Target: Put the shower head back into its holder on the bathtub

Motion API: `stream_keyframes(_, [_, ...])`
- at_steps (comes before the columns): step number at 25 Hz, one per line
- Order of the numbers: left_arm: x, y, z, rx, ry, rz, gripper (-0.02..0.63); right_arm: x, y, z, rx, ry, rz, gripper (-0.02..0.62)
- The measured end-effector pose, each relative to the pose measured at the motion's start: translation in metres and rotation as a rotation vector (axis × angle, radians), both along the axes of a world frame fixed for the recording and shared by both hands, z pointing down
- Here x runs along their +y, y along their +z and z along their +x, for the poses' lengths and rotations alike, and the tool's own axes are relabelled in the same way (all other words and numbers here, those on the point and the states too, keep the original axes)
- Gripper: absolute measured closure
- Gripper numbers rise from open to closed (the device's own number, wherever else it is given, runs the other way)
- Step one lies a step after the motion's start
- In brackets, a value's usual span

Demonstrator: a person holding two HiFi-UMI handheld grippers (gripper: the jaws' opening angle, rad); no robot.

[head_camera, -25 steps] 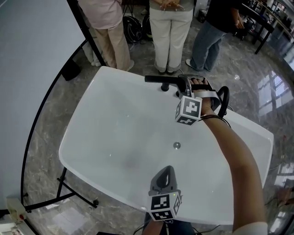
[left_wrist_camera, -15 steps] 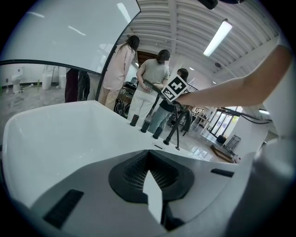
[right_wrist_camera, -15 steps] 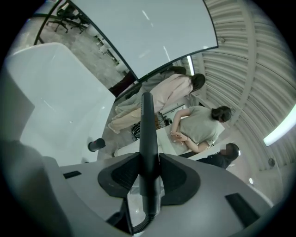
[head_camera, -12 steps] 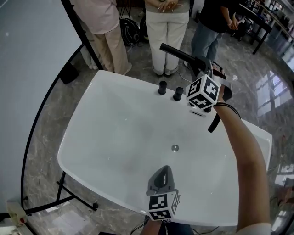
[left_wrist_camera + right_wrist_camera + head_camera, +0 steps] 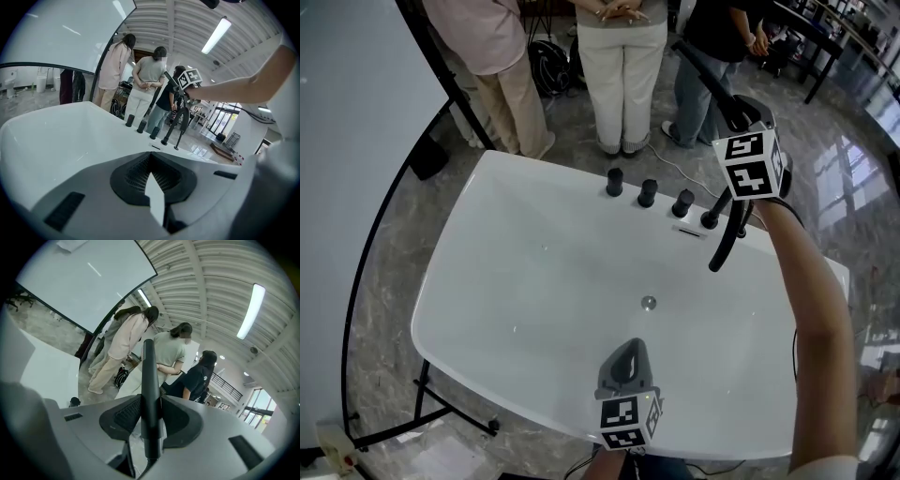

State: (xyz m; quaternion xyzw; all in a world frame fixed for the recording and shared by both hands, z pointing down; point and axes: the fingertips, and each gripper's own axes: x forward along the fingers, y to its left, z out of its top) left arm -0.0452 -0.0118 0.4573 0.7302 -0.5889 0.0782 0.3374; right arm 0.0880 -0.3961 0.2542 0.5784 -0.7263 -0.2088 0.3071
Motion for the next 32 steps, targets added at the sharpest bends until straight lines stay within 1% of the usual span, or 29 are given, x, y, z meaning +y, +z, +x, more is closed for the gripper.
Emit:
stream_keyframes(3, [-0.001,-0.001,0.006,-0.001,0.011,0.003,0.609,0.002,-0.011,0.025,-0.057,0.031,0.021,0.457])
stream_keyframes(7, [0.0,-0.003,0.015,-0.005,0.028,0.001,0.609,0.014,-0.018,0.057,-0.152,0.049,0.05,0.457])
stream_keyframes(12, [0.0,-0.002,0.026,-0.014,0.054,0.0,0.609,0.027,-0.014,0.1,-0.339,0.078,0.074,0.457])
stream_keyframes(17, [0.002,0.002,0.037,-0.025,0.076,-0.008,0.609,0.039,-0.007,0.136,-0.496,0.084,0.097,0.457])
stream_keyframes(23, [0.002,0.003,0.053,-0.035,0.107,-0.006,0.609,0.053,0.007,0.166,-0.627,0.063,0.092,0.457])
stream_keyframes(28, [0.003,0.007,0.068,-0.043,0.136,-0.009,0.609,0.063,0.023,0.182,-0.706,0.049,0.082,0.457])
stream_keyframes(32, [0.004,0.009,0.076,-0.052,0.154,-0.013,0.609,0.07,0.037,0.195,-0.77,0.062,0.074,0.457])
